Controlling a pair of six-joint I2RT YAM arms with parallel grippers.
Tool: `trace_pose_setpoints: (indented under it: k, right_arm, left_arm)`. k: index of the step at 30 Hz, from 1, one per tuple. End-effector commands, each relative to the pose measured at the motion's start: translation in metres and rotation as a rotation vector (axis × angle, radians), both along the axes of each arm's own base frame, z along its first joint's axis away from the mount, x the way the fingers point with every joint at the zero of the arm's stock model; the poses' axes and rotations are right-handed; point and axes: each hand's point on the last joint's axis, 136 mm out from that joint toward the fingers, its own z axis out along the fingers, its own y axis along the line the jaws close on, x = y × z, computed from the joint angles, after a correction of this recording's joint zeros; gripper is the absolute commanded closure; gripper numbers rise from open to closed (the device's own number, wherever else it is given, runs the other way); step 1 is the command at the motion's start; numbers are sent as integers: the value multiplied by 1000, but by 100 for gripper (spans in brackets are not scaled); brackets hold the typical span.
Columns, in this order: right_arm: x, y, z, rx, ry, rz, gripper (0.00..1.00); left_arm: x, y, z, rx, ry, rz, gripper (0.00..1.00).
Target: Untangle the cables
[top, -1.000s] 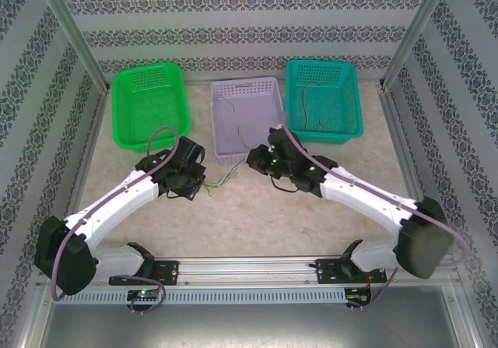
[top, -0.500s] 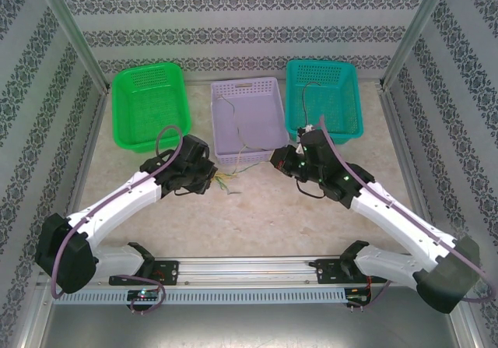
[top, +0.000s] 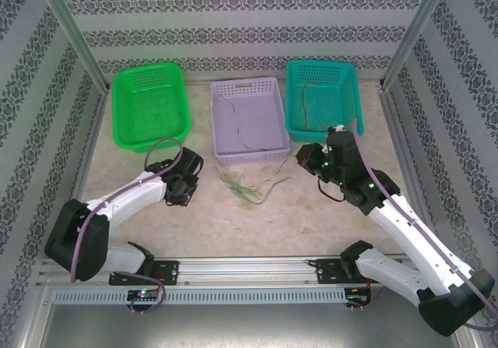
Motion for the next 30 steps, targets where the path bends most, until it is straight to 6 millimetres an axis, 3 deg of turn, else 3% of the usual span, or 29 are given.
trace_pose_setpoints:
  k: [1,8,11,16,21,30]
  right_arm:
    - [6,-14,23,-44,-73,-38,100]
    - [9,-10,20,-6,-52,-4,100]
    - [8,-6,21,9,-55,17,100]
    - [6,1,25,26,-60,82,100]
    - [-1,10,21,53,-33,154,100]
    - [-7,11,7,82,16,158,100]
  left_arm:
    - [-20,33,-6,160,71,1,80]
    - [-9,23,3,114,32,-19,80]
    - [6,0,25,38,-34,-87,67]
    - [16,-69,44,-135,-100,-228,40]
    - [24,-115,39,-262,-149,-245,35]
    - [21,-138,5,-326,-93,-181,33]
